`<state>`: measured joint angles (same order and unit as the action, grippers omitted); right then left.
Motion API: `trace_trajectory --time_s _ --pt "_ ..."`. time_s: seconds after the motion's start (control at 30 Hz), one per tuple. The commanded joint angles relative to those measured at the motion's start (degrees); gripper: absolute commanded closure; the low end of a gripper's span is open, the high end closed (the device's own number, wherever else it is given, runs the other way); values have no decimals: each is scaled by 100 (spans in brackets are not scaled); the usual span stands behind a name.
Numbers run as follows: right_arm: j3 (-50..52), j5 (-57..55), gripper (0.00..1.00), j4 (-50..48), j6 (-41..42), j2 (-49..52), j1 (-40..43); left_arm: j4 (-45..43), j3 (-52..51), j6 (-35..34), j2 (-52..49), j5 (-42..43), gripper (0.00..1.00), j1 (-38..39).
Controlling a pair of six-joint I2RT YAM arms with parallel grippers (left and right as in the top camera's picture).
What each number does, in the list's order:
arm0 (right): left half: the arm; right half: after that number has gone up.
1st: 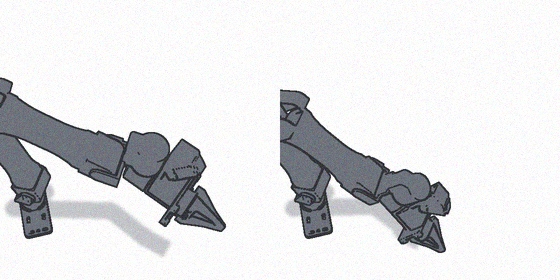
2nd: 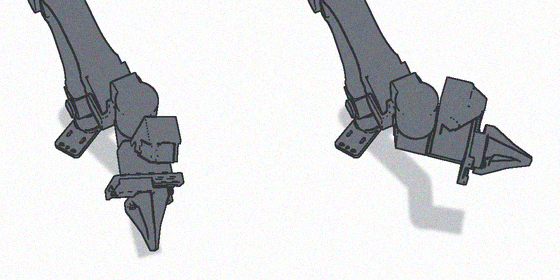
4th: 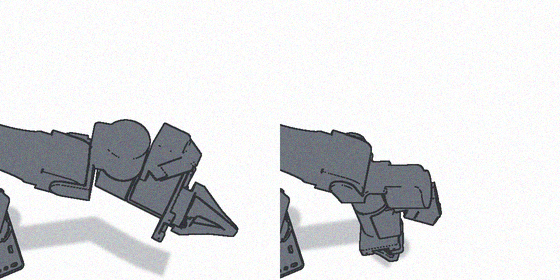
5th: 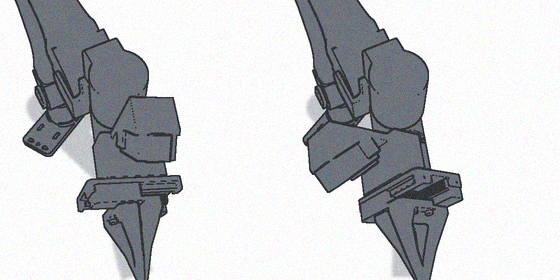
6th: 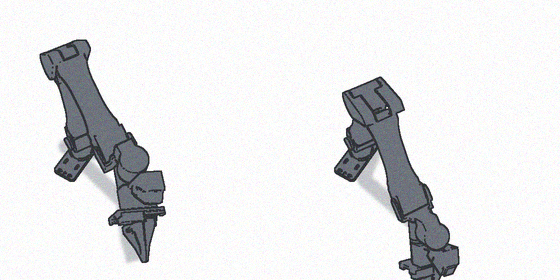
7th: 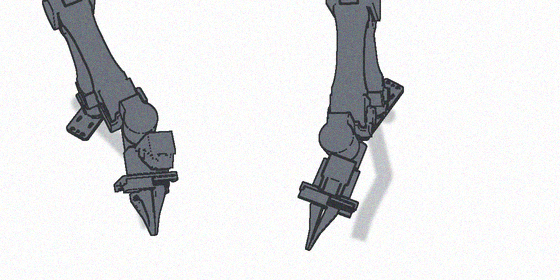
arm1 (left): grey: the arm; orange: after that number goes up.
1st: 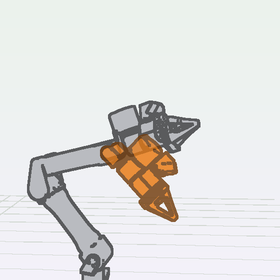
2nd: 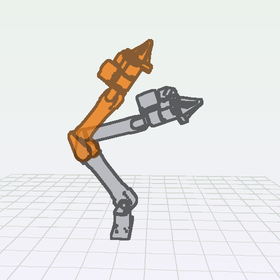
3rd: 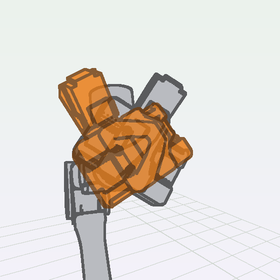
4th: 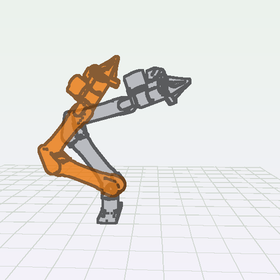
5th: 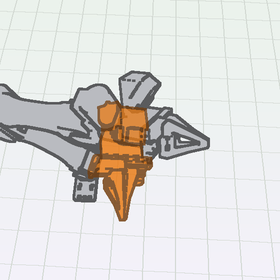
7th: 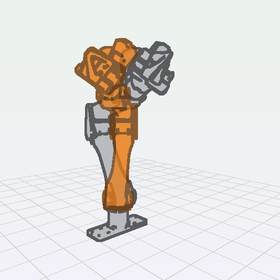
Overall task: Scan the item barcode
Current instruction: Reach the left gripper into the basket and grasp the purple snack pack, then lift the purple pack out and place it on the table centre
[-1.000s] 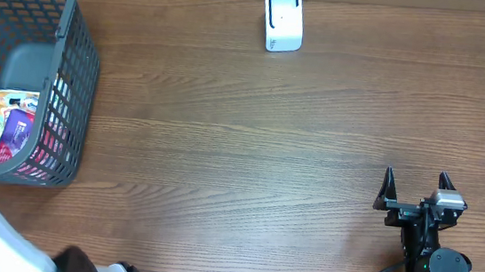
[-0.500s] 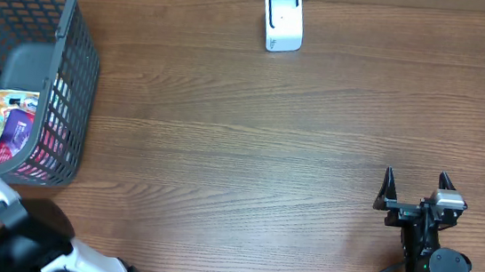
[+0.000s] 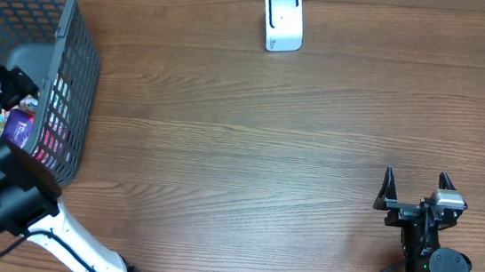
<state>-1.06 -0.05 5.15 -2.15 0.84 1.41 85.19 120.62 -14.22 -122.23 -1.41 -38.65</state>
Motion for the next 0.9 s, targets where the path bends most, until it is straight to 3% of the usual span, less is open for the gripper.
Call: trace_trajectory --time_s 0.0,0.17,0.23,0.27,0.33,0.4,0.6,0.77,0.87 --pt "59 -31 0 -37 -26 -68 -28 175 28 247 -389 76 8 72" --pt "59 -31 0 -37 -26 -68 -28 387 28 245 -721 -291 12 76" --pt "59 -31 0 -37 -26 -68 -28 448 28 245 -824 -476 21 76" --pt "59 -31 0 -37 -26 -68 -28 470 28 247 -841 -518 34 76" --pt "59 -31 0 -37 -26 -68 -28 481 28 245 -863 -518 71 76" --pt "59 -31 0 -37 -26 -68 -28 479 31 247 -852 -518 96 74" --pt "59 -31 0 -37 -26 -68 -28 664 219 245 -815 -474 96 76" --pt "59 -31 0 -37 -26 -68 -28 1165 1377 223 -804 -439 96 76" --pt "59 -31 0 -37 -26 -68 -28 1163 2111 210 -387 70 96 76"
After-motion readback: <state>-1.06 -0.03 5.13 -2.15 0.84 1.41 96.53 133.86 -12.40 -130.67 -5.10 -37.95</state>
